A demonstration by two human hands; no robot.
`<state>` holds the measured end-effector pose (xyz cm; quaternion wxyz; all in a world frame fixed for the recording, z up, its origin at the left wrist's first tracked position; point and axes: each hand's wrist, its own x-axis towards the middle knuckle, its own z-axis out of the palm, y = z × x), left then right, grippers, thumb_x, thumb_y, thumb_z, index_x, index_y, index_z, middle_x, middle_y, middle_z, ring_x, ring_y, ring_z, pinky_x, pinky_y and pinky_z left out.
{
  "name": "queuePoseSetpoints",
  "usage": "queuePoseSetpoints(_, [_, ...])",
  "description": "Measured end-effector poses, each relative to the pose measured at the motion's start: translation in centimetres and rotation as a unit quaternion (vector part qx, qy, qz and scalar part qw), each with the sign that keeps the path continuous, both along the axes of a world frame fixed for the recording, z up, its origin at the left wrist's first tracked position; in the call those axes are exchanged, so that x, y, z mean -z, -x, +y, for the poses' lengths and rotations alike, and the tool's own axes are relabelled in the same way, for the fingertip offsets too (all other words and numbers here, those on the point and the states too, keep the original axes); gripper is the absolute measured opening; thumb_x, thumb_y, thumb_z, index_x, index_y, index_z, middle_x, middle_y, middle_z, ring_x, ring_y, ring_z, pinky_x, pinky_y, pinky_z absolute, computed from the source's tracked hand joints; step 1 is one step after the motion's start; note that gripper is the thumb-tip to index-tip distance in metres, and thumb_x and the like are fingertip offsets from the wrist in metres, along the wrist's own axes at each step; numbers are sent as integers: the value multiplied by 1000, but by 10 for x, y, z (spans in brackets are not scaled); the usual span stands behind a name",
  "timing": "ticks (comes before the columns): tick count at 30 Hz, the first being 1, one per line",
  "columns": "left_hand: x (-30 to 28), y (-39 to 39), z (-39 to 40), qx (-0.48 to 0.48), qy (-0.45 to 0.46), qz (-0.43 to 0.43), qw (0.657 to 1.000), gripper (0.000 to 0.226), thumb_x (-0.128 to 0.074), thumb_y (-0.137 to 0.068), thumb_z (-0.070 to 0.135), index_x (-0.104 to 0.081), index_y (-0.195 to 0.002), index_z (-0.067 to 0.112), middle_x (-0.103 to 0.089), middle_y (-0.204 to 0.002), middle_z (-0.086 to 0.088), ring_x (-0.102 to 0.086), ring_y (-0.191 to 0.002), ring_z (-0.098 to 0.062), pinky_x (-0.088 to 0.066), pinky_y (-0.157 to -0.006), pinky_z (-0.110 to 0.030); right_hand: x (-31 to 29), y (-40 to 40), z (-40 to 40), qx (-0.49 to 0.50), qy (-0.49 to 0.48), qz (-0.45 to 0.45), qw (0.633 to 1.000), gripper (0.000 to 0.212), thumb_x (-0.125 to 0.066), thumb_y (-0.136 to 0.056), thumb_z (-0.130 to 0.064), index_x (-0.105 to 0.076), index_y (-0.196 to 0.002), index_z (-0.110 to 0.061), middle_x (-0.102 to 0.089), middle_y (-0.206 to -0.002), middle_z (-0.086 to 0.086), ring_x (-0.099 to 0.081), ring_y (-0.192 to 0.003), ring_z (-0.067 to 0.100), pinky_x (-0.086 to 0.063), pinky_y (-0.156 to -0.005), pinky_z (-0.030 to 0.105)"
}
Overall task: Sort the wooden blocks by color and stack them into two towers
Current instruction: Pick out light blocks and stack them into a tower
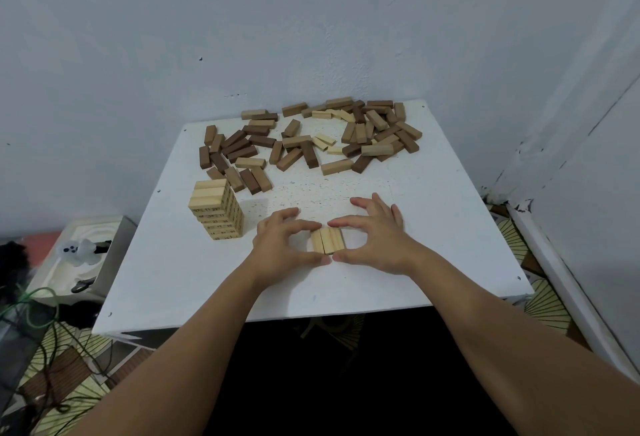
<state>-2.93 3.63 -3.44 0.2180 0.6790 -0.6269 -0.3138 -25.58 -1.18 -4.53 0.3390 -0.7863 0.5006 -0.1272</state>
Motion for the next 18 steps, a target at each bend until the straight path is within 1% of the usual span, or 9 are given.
queuePoseSetpoints(3, [4,0,0,-11,1,18,1000,63,-94,-62,57,-70,-120,55,-37,-149,19,-16,-145,-11,-19,-122,-46,-1,1,-1,-2,-4,-6,1000,57,-79,-79,-59,-59,-132,-56,-18,-167,-10,14,-157,13,17,-124,48])
queuePoseSetpoints(8, [4,-1,-1,-18,-5,22,1000,57,-93,-62,58,-70,-114,58,-37,-145,22,-17,-143,-11,-21,-122,-46,-3,-1,-1,0,1,6,1000,53,-80,-79,-59,-61,-128,-57,-20,-166,-10,11,-157,15,15,-124,50])
queuePoseSetpoints(11, [4,0,0,-27,-8,46,999,54,-95,-61,55,-72,-110,59,-39,-133,21,-24,-135,-12,-25,-120,-42,-4,-1,0,4,7,9,1000,52,-80,-78,-57,-61,-126,-57,-22,-163,-11,8,-156,16,12,-124,50])
queuePoseSetpoints(14, [1,2,-1,-27,-10,56,998,53,-95,-62,54,-72,-109,59,-41,-121,17,-29,-127,-13,-31,-116,-40,-2,-2,2,10,37,11,999,52,-81,-76,-56,-62,-124,-57,-29,-153,-14,-6,-151,14,5,-124,46])
queuePoseSetpoints(16, [-1,3,-1,-27,-9,55,998,53,-95,-63,53,-71,-110,59,-42,-119,16,-30,-126,-14,-33,-114,-41,0,-3,4,16,63,3,998,51,-81,-74,-56,-62,-122,-58,-32,-147,-17,-13,-145,10,-2,-121,39])
queuePoseSetpoints(18, [-3,4,1,-26,1,61,998,54,-95,-65,50,-71,-114,56,-43,-119,15,-32,-126,-14,-33,-113,-40,1,-3,6,24,76,-13,997,51,-81,-74,-55,-61,-120,-58,-34,-142,-20,-15,-141,6,-4,-118,35])
